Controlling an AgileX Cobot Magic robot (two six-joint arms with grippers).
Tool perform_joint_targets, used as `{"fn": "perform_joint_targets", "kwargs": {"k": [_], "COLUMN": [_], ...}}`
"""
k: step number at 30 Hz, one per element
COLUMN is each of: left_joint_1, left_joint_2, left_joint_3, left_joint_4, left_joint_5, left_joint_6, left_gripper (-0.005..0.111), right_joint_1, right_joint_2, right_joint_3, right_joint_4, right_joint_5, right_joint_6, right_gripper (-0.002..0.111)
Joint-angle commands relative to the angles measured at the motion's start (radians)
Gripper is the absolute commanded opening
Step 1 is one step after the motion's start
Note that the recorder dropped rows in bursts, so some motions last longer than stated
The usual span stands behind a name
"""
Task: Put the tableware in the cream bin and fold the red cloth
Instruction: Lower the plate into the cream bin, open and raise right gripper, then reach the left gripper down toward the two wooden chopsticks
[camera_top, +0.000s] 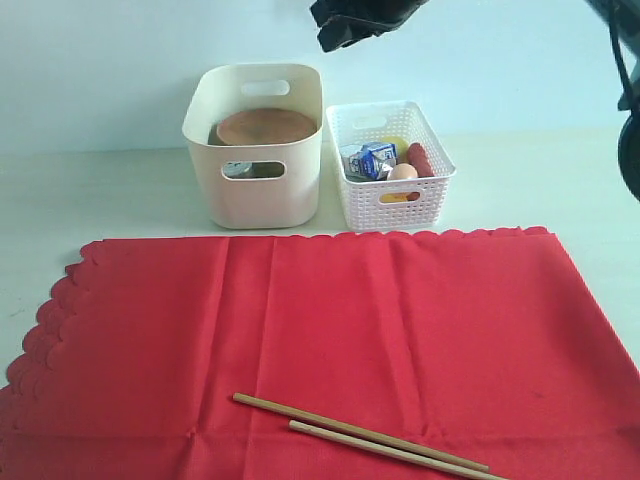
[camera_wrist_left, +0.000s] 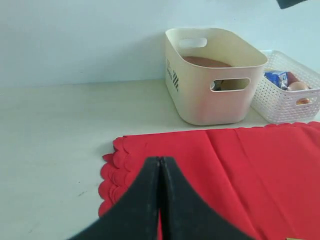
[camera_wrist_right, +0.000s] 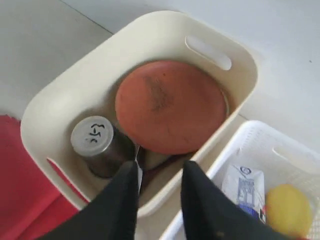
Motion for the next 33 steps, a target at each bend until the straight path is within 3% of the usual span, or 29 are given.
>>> {"fn": "perform_joint_targets", "kwargs": {"k": [1, 16, 22, 27, 33], "left_joint_1": [0.001, 0.001, 0.001, 0.001, 0.000], "left_joint_2": [0.006, 0.006, 0.006, 0.027, 0.172], "left_joint_3": [0.001, 0.001, -0.012, -0.090, -0.131], "left_joint_4": [-0.061, -0.051, -0.049, -0.070, -0.248], "left_joint_5": [-0.029, 0.009, 0.050, 0.217, 0.278], "left_joint_6": [-0.004, 0.000, 0.007, 0.095, 0.303], "left_gripper": [0.000, 0.000, 0.000, 0.000, 0.000], "right_joint_1": [-0.006, -0.006, -0.006, -0.006, -0.006], "right_joint_2": [-0.068, -0.383, -0.594, -0.812, -1.073], "right_joint_3": [-0.006, 0.361, 0.673, 0.961, 1.214], "right_joint_4": [-0.092, -0.081, -0.087, -0.087, -0.088], "right_joint_5": [0.083, 0.083, 0.021, -0.103, -0.151], "right_joint_6": [0.086, 0.079, 0.039, 0.003, -0.003], "right_gripper": [0.001, 0.000, 0.000, 0.000, 0.000]}}
